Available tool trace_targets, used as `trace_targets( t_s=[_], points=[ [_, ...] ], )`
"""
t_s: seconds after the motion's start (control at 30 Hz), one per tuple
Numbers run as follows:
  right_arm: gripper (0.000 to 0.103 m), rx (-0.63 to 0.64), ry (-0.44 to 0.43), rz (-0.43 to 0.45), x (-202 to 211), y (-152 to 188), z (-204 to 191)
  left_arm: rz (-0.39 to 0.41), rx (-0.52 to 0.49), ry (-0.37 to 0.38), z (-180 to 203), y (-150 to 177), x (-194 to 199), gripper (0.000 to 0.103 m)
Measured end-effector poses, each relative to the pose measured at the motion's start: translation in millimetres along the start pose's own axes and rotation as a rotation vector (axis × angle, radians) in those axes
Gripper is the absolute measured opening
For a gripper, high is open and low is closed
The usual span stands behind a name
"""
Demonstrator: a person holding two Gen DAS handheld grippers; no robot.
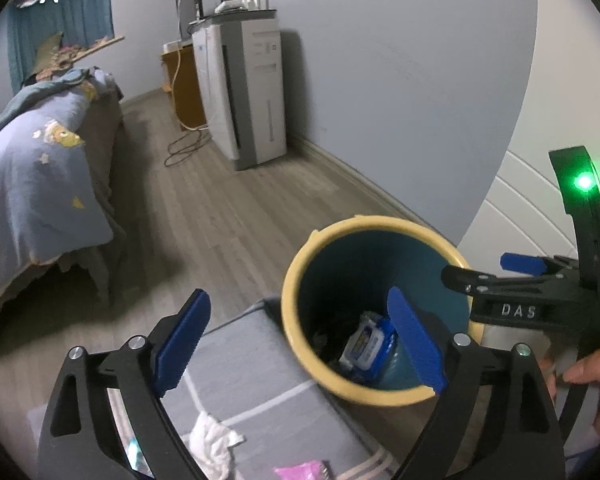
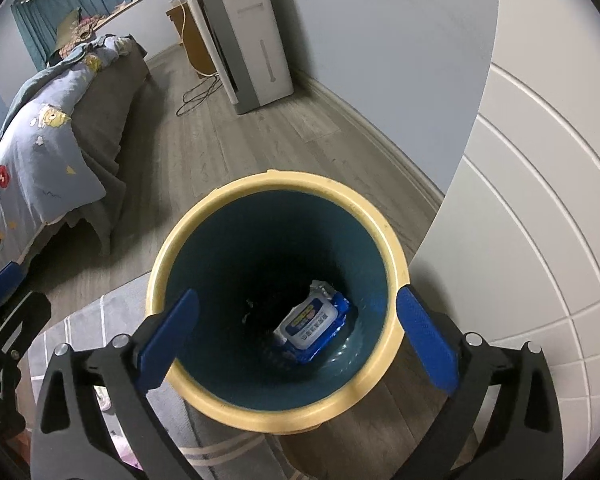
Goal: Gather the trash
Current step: 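Grasp the red-printed tissue wrapper with the left gripper while the right grasps white tissue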
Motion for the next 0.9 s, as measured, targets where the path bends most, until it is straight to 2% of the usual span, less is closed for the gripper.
trace_targets(
  t_s=[0.13, 0.3, 0.43, 0.67, 0.8, 0.9],
  points=[
    [0.098, 0.09, 0.009, 0.023, 17.1, 2.5, -19.1, 0.013, 0.009, -0.013, -10.9, 14.2, 28.0, 0.09],
    [0.098, 0.182, -0.026, 0.077, 48.0, 12.4, -48.1, 0.022, 0.108, -0.032, -48.8, 42.9, 76.0, 0.09],
    [0.098, 0.224, -0.078, 0.045, 67.8, 29.3, -78.5, 0.046, 0.196, -0.104, -82.3, 71.7, 123.6, 0.095],
    [0.098, 0.32, -0.115, 0.052, 100.0, 67.7, -136.2, 0.074, 0.261, -0.22, -120.0, 115.9, 192.6, 0.096],
    [0.098, 0.388, -0.116, 0.049, 109.1, 91.4, -163.7, 0.086, 0.294, -0.236, -135.6, 140.8, 214.2, 0.096],
    [0.098, 0.408, -0.133, 0.025, 109.5, 108.2, -181.0, 0.06, 0.287, -0.243, -143.7, 155.0, 219.0, 0.096]
  ],
)
Point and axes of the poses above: each gripper's, at about its wrist camera, not at the fingertips, and x roughly against the way its jaws point, z to its right, y to its underside, the point moved 1 cm from there along -x, roughly the way its jaws point, and after that the axes turned 14 degrees about y, right-handed, at the moved point
